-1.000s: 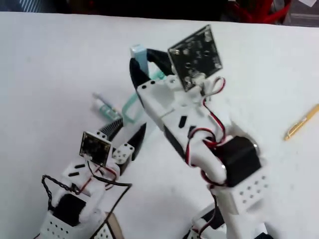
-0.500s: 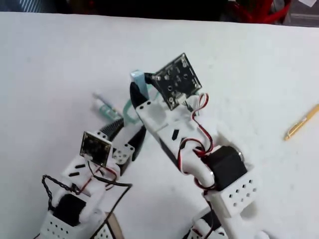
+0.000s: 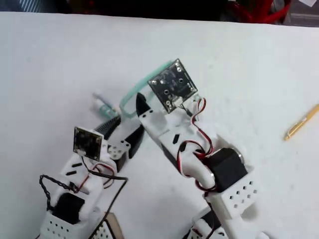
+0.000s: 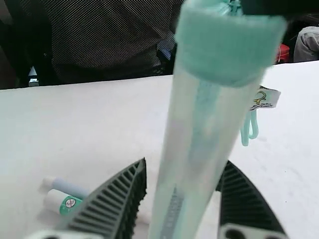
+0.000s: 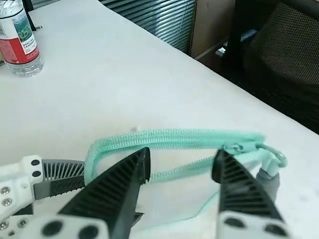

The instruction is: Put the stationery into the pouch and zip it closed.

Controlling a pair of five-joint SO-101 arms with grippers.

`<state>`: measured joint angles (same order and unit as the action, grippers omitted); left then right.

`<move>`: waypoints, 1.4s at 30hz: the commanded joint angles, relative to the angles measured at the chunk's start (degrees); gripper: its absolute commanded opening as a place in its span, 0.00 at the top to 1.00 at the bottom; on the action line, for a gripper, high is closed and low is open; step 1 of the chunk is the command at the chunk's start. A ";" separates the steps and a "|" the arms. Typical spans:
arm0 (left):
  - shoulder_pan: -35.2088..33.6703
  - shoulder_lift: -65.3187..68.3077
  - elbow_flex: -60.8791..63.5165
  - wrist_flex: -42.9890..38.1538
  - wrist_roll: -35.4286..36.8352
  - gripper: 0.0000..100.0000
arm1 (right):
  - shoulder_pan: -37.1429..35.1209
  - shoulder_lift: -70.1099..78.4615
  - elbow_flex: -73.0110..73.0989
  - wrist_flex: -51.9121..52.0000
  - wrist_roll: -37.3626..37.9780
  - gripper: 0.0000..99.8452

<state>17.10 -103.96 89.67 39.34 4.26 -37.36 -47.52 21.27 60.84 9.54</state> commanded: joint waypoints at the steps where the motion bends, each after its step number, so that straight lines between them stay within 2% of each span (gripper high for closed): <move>1: -0.66 -0.31 -1.49 -0.09 0.53 0.77 | 0.31 -0.92 -7.91 4.18 0.53 0.75; 4: -0.57 -0.31 -1.49 -0.09 0.53 0.77 | 5.58 -0.75 -16.35 7.43 0.18 0.75; 8: -0.57 -0.31 -1.49 0.00 0.53 0.77 | 21.05 1.01 -24.00 11.12 0.09 0.75; 13: -0.22 -0.31 -1.49 0.00 0.53 0.79 | 39.60 7.16 -23.03 14.20 0.44 0.75; 18: -0.66 -0.31 -1.58 -0.09 0.44 0.88 | 56.48 15.43 -22.77 11.30 0.53 0.75; 23: -0.66 -0.31 -1.49 0.00 0.44 0.88 | 70.29 28.26 -22.86 2.33 0.62 0.75; 29: -0.66 -0.31 -1.41 0.09 0.44 0.89 | 77.76 49.19 -27.43 -6.64 0.62 0.75; 31: -0.66 -0.31 -0.62 -0.35 0.35 0.89 | 78.81 56.66 -32.88 -6.73 0.62 0.75; 35: -0.13 -0.31 0.09 -0.44 -5.01 0.89 | 78.90 70.73 -44.84 -4.88 0.53 0.75; 42: -0.22 -0.31 0.18 -0.44 -5.19 0.89 | 78.11 90.51 -65.67 -1.19 0.09 0.75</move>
<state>17.10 -104.31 90.11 39.34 -0.31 41.14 38.02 -34.73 59.43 9.45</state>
